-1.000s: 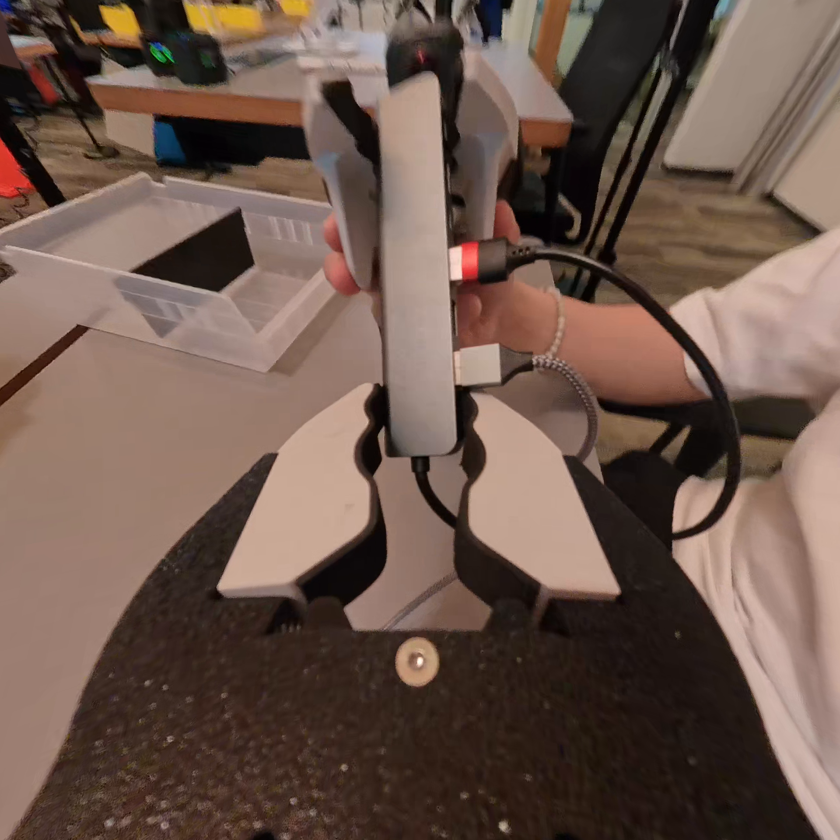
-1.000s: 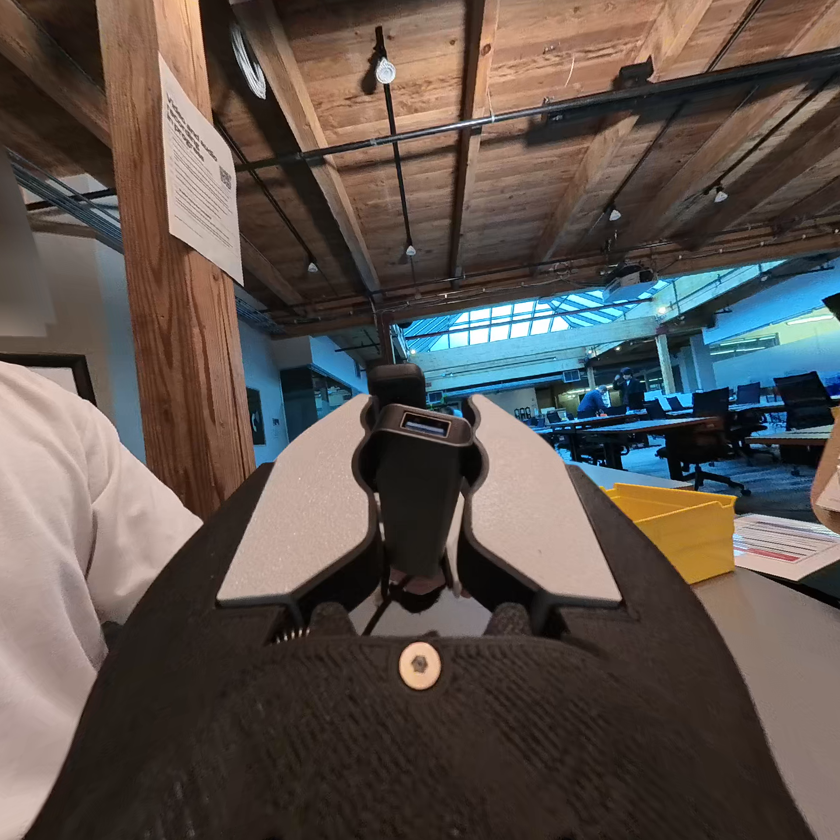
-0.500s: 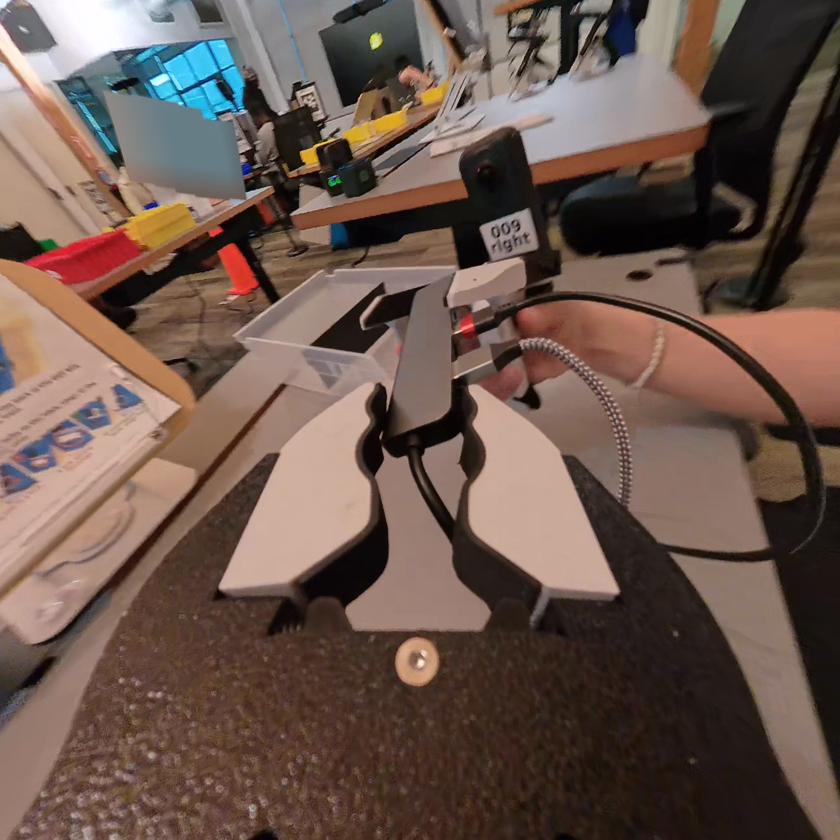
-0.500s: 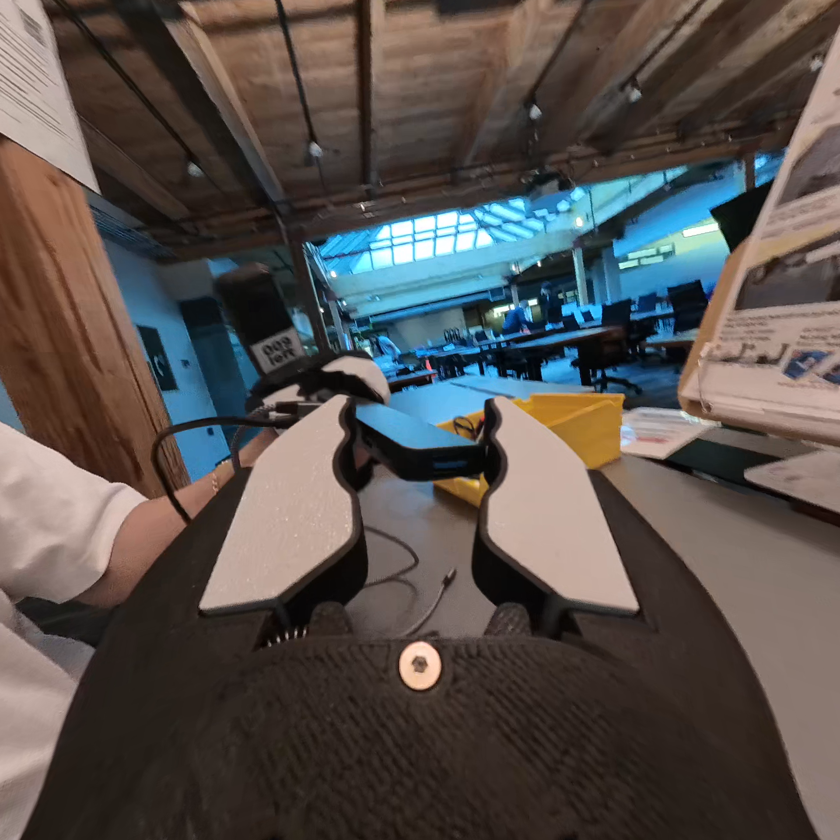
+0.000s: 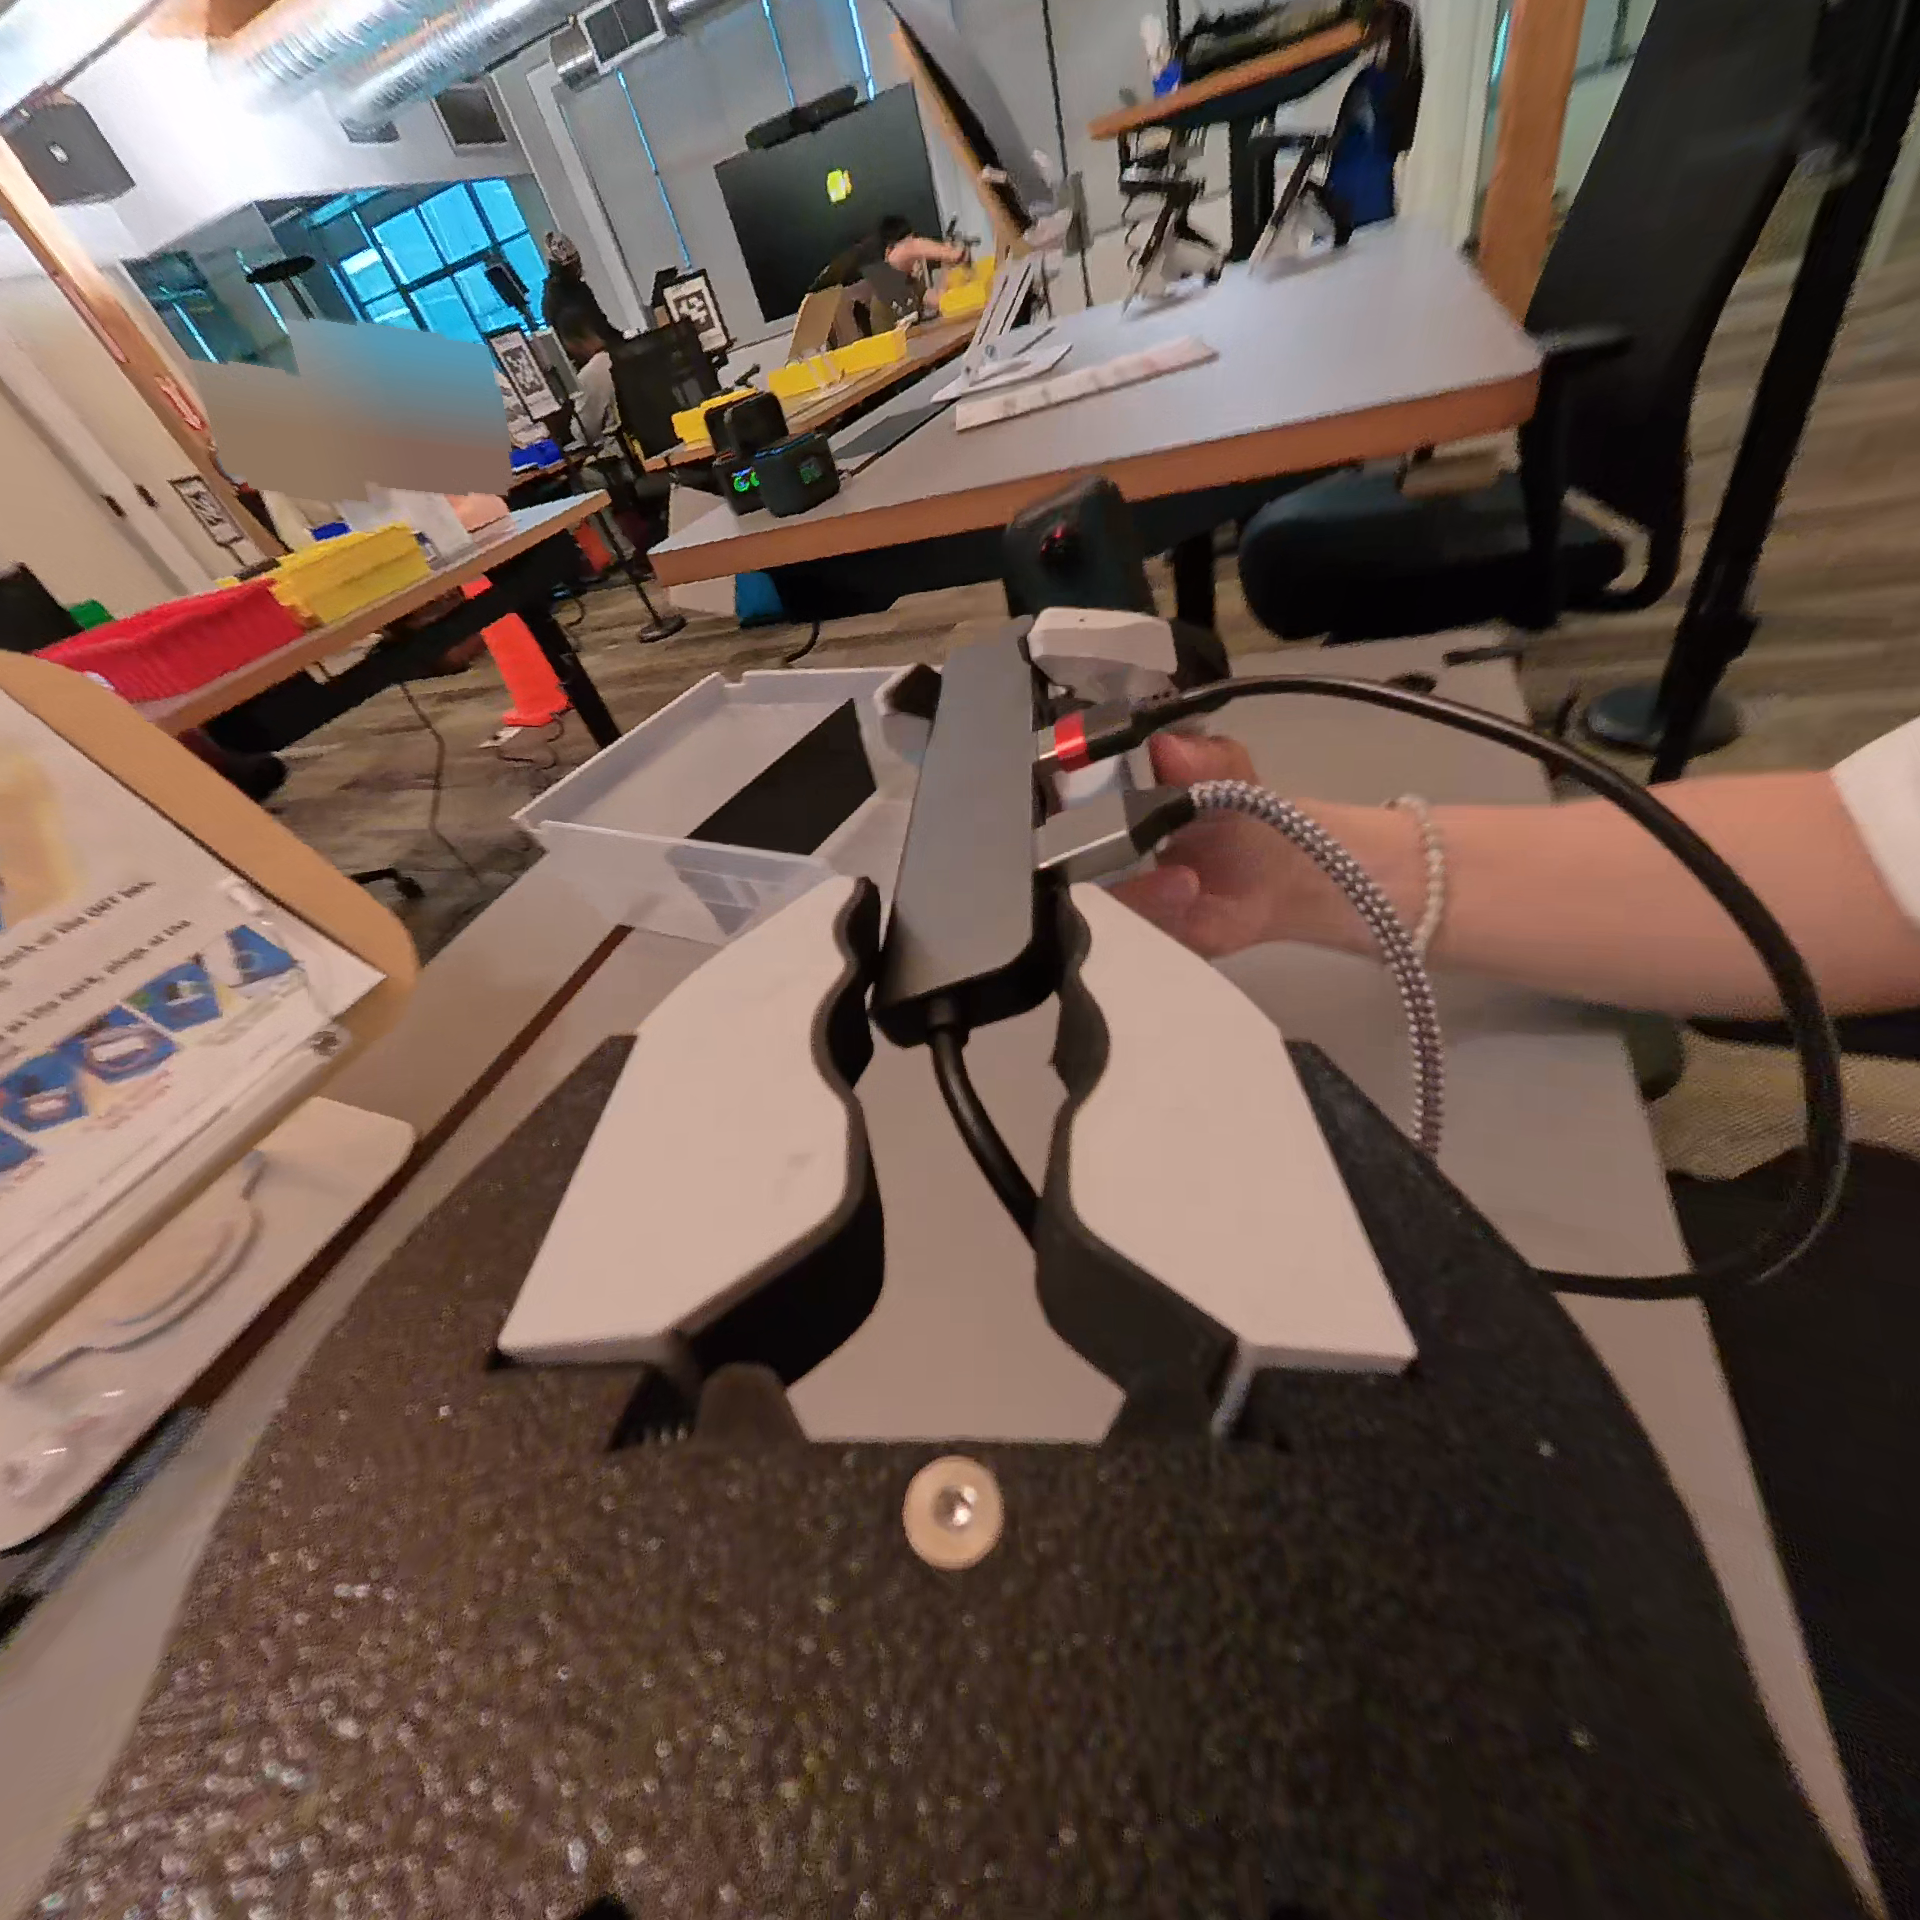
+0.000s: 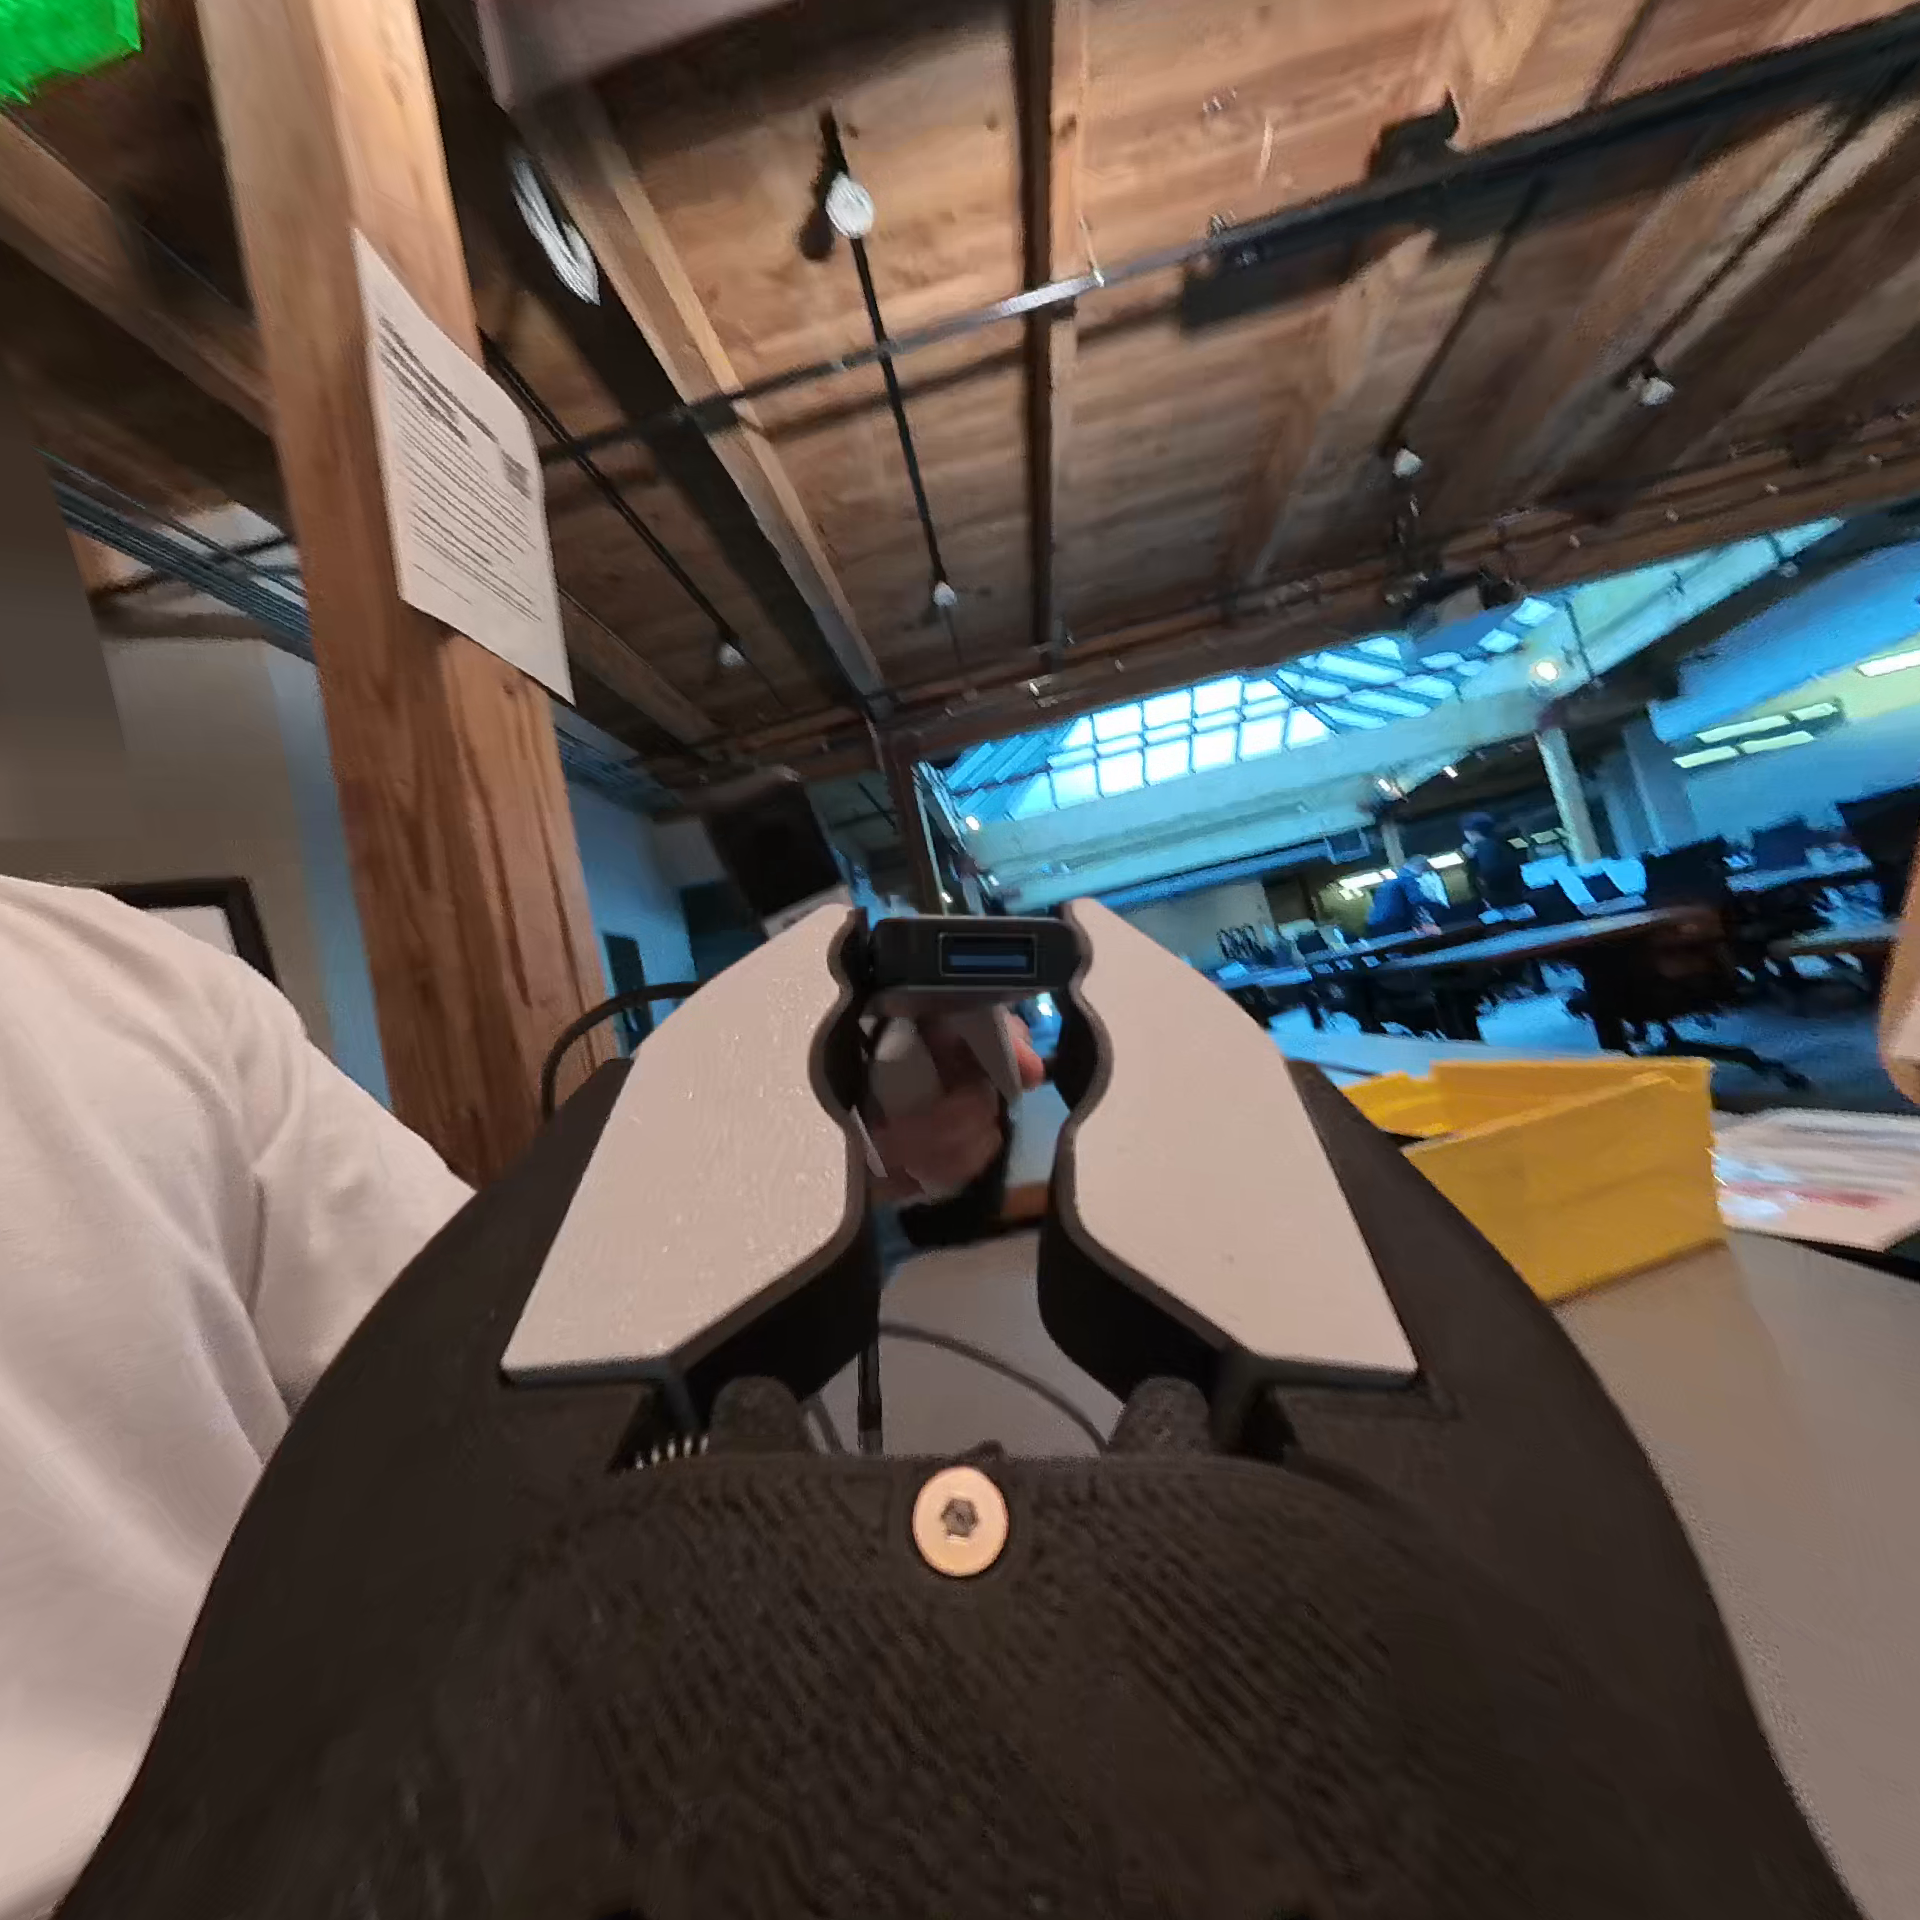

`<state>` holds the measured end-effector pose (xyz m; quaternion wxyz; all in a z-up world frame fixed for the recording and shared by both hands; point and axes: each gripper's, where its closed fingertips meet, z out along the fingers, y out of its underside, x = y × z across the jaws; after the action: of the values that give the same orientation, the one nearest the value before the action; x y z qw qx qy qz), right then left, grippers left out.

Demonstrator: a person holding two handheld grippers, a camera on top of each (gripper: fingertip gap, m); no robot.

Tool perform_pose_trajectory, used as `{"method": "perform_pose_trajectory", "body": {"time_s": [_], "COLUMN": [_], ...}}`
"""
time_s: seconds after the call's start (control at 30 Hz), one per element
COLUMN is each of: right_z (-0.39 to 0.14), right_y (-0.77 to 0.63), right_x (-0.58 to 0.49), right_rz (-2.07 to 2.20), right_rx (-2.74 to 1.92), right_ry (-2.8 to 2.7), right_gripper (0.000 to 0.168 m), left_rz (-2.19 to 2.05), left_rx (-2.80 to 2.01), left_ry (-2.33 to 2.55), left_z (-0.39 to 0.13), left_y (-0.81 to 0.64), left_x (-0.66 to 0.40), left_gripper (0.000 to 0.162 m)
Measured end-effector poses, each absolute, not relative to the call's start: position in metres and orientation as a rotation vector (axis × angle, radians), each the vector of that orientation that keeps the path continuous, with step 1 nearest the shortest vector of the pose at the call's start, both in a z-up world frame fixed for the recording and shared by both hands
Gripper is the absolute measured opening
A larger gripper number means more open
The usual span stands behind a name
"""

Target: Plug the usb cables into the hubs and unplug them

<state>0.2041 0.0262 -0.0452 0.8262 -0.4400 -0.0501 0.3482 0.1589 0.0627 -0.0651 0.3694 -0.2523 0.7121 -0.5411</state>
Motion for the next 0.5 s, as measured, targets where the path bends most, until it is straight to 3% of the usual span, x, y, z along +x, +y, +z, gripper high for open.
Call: {"method": "perform_pose_trajectory", "body": {"time_s": [0.13,0.5], "right_z": [-0.047,-0.064], "right_y": [0.026,0.038], "right_x": [0.206,0.212], "right_rz": [0.776,0.728], "right_rx": [-0.899,-1.065], "right_ry": [-0.094,-0.058], "right_gripper": [0.033,0.044], "left_rz": [-1.456,-1.143], "left_rx": [-0.697,-0.521], "left_ry": [1.791,1.878], "left_z": [-0.068,-0.073], "left_y": [0.062,0.072], "left_x": [0.160,0.157], "left_gripper": [0.030,0.030]}}
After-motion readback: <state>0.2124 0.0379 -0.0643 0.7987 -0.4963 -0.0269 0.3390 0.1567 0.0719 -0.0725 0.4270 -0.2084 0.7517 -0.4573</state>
